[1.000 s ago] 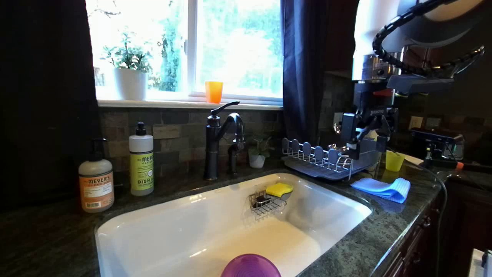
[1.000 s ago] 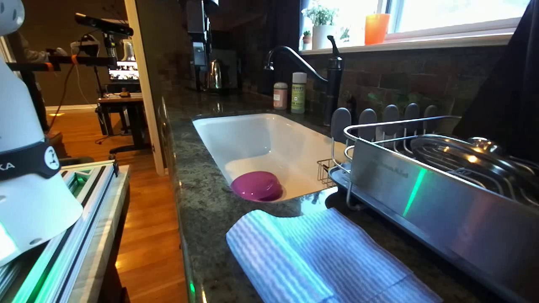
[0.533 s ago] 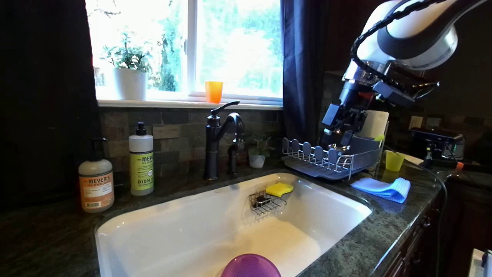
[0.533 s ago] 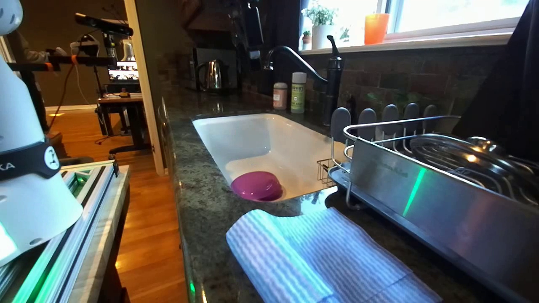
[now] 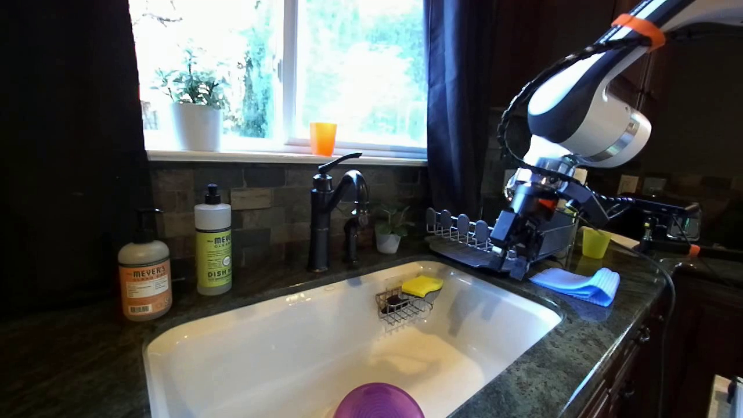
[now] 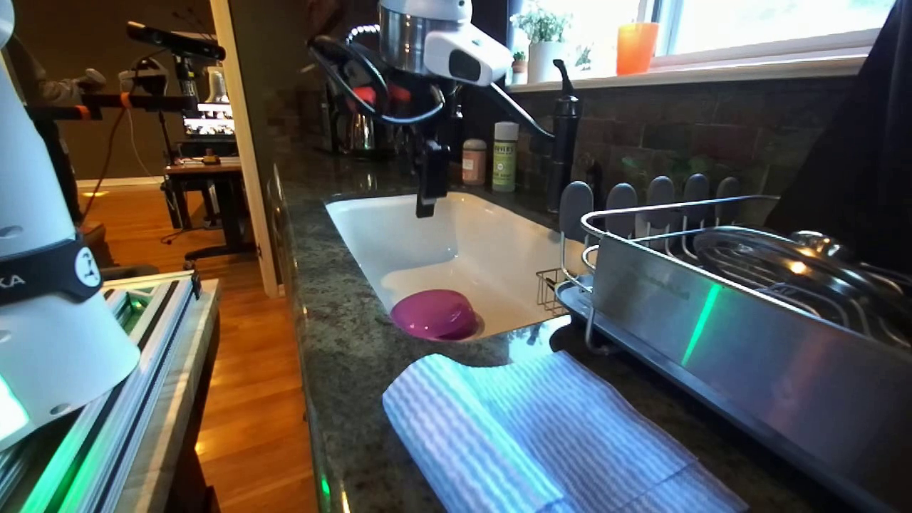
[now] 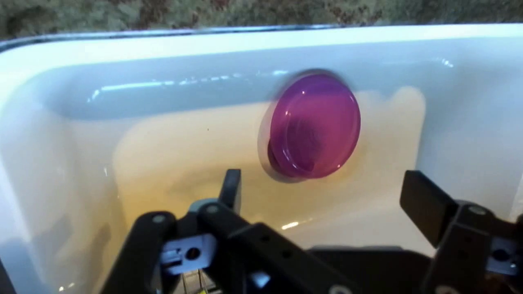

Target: Move the purple plate to the left then put the purple cup on the right side of the sink.

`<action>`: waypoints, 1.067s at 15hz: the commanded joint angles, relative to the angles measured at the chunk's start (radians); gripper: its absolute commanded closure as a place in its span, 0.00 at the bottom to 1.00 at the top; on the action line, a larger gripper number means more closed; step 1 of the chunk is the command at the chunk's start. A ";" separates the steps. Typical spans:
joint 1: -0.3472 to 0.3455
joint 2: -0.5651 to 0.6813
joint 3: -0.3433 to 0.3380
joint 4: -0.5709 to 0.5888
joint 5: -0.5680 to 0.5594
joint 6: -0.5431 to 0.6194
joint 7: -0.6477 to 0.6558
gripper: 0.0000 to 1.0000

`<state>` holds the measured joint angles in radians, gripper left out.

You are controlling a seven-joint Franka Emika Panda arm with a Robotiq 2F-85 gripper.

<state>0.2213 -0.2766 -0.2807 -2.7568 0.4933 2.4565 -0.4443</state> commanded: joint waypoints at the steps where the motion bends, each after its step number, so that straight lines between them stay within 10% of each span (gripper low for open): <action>1: -0.052 0.024 0.045 0.005 0.024 -0.014 -0.023 0.00; 6: -0.045 0.092 0.072 0.022 0.070 0.073 -0.041 0.00; 10: 0.056 0.265 0.005 0.122 0.228 0.134 -0.341 0.00; 16: 0.022 0.599 0.081 0.365 0.555 0.070 -0.752 0.00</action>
<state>0.2575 0.1246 -0.2399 -2.5293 0.8960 2.5539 -1.0214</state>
